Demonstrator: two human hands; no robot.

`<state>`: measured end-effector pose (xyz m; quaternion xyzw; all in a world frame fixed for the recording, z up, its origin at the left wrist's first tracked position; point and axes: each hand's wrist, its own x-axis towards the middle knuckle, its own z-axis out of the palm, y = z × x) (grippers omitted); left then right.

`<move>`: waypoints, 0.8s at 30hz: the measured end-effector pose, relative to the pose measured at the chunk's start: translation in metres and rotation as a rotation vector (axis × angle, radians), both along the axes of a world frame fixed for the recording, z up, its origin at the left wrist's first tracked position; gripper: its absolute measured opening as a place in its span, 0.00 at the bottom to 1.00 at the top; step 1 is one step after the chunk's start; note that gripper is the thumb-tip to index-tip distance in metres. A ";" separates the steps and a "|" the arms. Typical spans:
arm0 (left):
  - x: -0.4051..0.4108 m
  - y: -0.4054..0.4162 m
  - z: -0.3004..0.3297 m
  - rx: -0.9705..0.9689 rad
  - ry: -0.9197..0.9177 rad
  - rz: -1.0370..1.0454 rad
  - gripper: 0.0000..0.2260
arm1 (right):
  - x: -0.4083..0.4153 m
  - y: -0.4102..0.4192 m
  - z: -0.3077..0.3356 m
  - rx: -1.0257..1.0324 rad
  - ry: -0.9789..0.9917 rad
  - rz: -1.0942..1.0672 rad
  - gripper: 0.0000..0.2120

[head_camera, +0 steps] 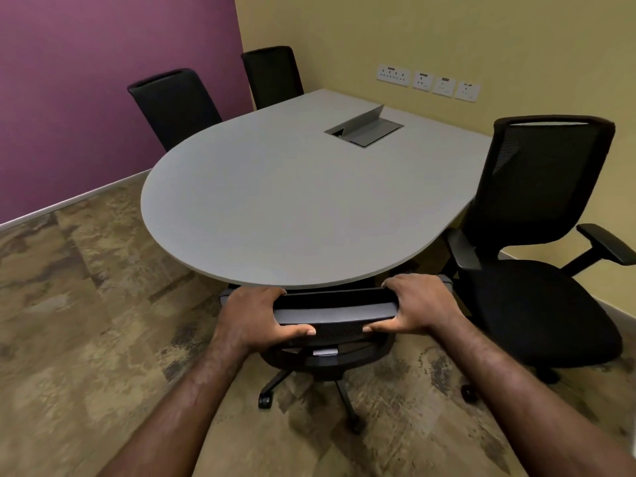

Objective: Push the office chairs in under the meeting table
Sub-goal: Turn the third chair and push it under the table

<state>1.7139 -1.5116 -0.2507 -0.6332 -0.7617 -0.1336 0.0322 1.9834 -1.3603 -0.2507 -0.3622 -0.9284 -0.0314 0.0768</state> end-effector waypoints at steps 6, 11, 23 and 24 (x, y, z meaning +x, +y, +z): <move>0.003 0.038 0.001 0.023 -0.033 0.030 0.39 | -0.005 0.053 0.002 0.038 0.001 0.082 0.40; 0.005 0.062 -0.003 0.051 0.000 0.070 0.39 | -0.009 0.092 0.000 0.021 -0.024 0.142 0.42; -0.012 0.092 -0.006 0.122 0.039 0.076 0.34 | -0.028 0.123 0.001 0.016 -0.018 0.156 0.42; -0.014 0.094 -0.006 0.125 0.041 0.077 0.35 | -0.029 0.125 0.002 0.014 -0.021 0.160 0.41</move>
